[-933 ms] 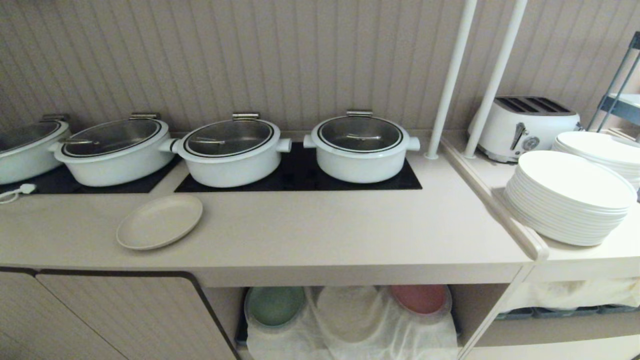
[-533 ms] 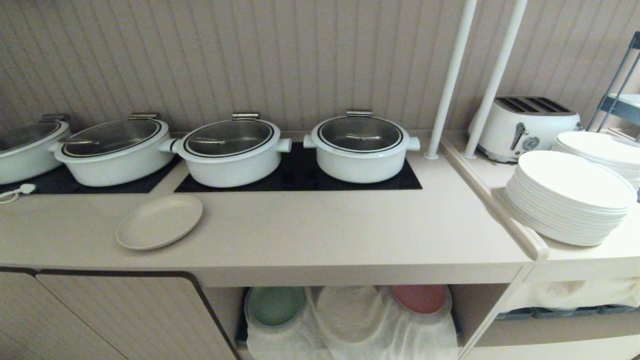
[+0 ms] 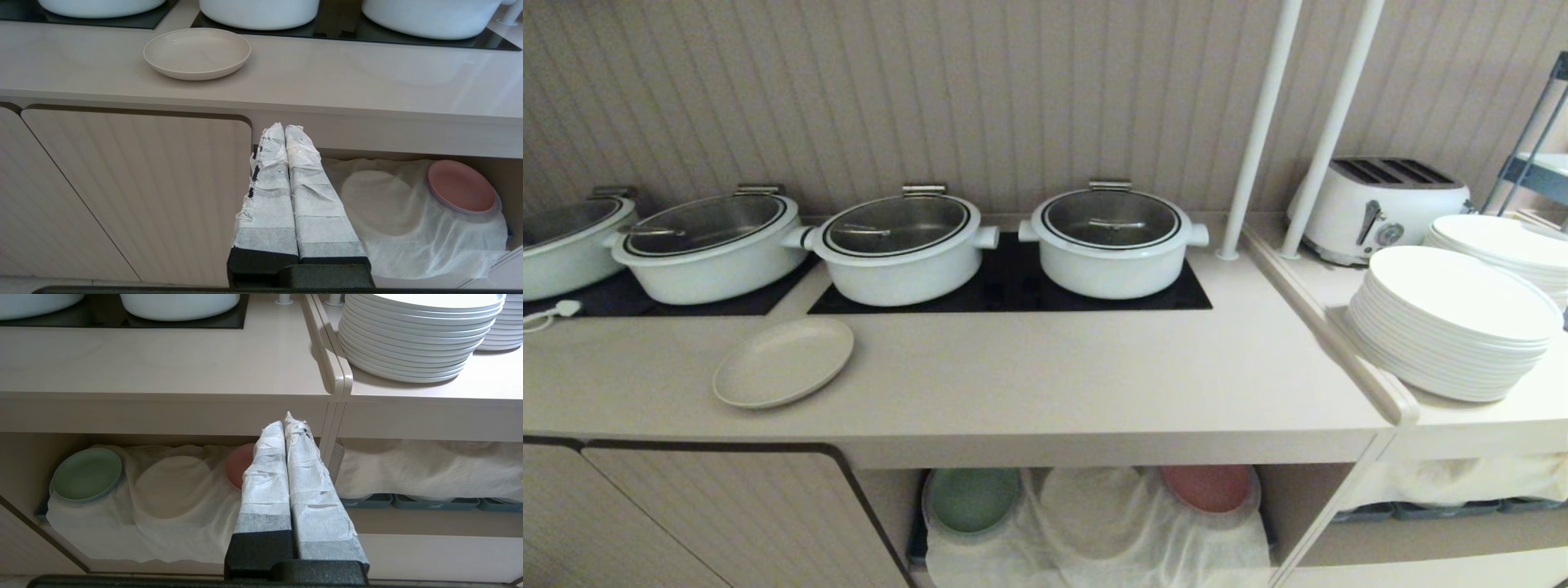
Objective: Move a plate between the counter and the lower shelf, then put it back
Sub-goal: Pick up the plate
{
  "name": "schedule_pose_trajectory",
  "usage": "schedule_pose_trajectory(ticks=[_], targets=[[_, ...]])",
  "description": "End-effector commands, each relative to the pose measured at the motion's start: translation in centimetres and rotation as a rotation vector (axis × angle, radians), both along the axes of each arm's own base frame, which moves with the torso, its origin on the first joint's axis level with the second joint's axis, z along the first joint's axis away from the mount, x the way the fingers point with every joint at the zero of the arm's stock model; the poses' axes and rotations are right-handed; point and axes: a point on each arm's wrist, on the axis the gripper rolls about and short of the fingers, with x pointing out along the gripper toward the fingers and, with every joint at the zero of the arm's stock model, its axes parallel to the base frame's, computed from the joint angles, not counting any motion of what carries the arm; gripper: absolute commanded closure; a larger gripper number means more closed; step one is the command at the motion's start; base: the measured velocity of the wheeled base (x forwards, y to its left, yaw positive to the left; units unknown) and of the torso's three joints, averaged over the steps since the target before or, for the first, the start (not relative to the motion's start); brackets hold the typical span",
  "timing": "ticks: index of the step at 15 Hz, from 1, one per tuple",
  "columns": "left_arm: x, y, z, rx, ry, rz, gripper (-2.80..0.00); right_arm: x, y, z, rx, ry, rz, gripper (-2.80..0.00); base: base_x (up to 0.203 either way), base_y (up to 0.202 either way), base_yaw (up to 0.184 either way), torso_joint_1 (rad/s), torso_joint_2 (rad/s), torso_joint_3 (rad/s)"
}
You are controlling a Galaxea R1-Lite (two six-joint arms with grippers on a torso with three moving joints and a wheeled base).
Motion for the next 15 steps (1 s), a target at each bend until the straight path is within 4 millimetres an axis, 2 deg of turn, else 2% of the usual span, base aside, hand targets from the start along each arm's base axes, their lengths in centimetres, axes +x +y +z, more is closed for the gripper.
schedule_pose_trajectory(ticks=[1,15], targets=[[0.00,0.00,0.01,0.000,-0.001,0.000,0.00,0.01,0.00,0.01,0.000,0.001,0.001,0.00,0.000,0.000,0.000,0.000,0.00,0.000],[0.00,0.00,0.01,0.000,-0.001,0.000,0.00,0.01,0.00,-0.01,0.000,0.002,0.001,0.00,0.000,0.000,0.000,0.000,0.00,0.000]])
